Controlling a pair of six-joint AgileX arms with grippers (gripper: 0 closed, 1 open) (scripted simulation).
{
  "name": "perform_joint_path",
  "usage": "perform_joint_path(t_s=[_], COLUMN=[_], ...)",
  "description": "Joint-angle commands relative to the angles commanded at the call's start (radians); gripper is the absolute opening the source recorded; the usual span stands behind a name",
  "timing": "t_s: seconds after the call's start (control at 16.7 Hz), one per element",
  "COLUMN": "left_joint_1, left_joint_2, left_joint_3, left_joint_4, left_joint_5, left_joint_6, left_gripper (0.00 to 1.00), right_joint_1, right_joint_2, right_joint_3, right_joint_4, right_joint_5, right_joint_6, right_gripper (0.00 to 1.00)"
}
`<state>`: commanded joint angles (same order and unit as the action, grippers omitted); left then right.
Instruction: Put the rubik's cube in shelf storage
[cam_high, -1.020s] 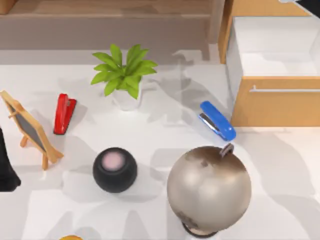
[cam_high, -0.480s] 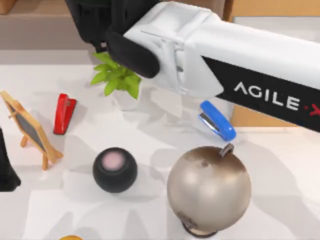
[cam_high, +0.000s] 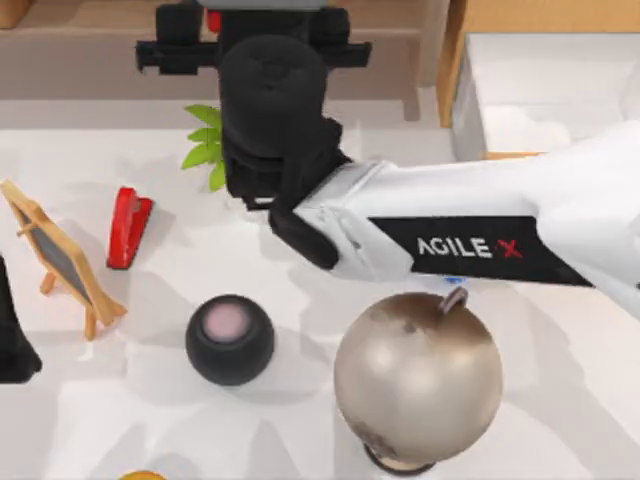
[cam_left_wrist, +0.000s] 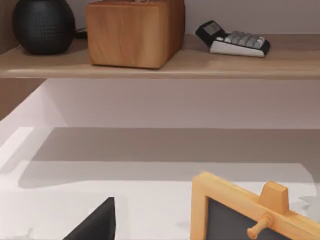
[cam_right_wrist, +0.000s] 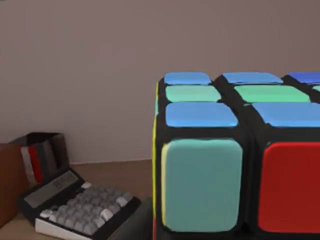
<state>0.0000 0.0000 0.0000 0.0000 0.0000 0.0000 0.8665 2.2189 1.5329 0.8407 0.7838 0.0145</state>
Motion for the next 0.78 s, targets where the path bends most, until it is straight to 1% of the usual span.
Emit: perform_joint_path(t_s=[0.18,0.3,0.78], left_joint_1=[0.000,0.000,0.000], left_joint_2=[0.000,0.000,0.000], left_joint_3=[0.000,0.000,0.000], left_joint_4=[0.000,0.000,0.000], left_joint_5=[0.000,0.000,0.000], left_joint_6=[0.000,0.000,0.000], left_gripper=[1.00,1.00,1.00], right_joint_1=[-0.049,-0.062,-0.061], right_joint_2=[0.044,0.061,0.064], right_joint_3=[-0.087,-0.116,-0.105], right_joint_4=[0.118,0.153,0.149], right_joint_5=[0.034,0.044,0.041], right_joint_6=[-0.071,-0.095,-0.096], right_gripper=[0.00,0.00,0.00])
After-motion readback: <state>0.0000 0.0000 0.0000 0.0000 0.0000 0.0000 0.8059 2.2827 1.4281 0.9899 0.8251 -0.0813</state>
